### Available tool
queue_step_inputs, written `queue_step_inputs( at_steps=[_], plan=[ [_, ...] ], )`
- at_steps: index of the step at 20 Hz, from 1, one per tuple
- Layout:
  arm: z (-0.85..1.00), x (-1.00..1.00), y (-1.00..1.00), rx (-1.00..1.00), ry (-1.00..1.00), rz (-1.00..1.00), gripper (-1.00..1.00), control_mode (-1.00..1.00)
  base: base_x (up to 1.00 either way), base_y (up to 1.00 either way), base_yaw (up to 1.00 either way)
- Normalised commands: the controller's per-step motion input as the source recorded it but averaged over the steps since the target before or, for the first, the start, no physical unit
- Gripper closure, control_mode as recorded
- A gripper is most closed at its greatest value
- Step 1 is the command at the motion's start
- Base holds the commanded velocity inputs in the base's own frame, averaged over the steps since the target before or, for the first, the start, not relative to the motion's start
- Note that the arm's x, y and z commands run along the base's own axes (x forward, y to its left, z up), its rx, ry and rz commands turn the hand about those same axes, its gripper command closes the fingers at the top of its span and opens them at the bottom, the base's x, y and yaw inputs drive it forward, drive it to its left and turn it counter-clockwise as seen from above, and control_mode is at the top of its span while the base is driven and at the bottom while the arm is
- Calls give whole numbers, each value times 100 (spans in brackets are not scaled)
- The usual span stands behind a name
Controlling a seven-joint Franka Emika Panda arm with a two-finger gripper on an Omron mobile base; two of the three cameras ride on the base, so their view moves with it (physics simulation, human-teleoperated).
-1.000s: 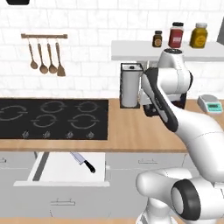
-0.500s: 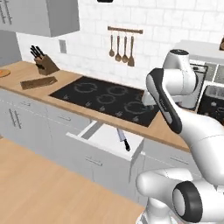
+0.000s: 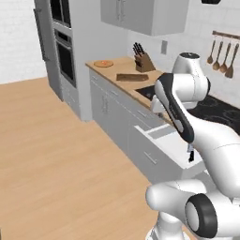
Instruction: Pick up the knife from the drawer and place it on the cutting board. Then place the meat from the plate to the cutting board.
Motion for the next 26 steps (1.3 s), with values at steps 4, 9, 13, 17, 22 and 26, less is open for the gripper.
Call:
queue_step_inputs(
  at_steps=[4,9,13,17,22,26],
  plan=[
    [0,0,0,0,0,0,-100,100,-19,-1,18],
    [0,0,0,0,0,0,-100,100,-36,-51,8],
    [0,0,0,0,0,0,-100,100,-4,-91,31],
    [0,0,0,0,0,0,-100,100,-2,-71,48],
    [0,0,0,0,0,0,-100,100,-23,-20,8],
    [0,0,0,0,0,0,-100,100,-24,-55,3]
  ],
)
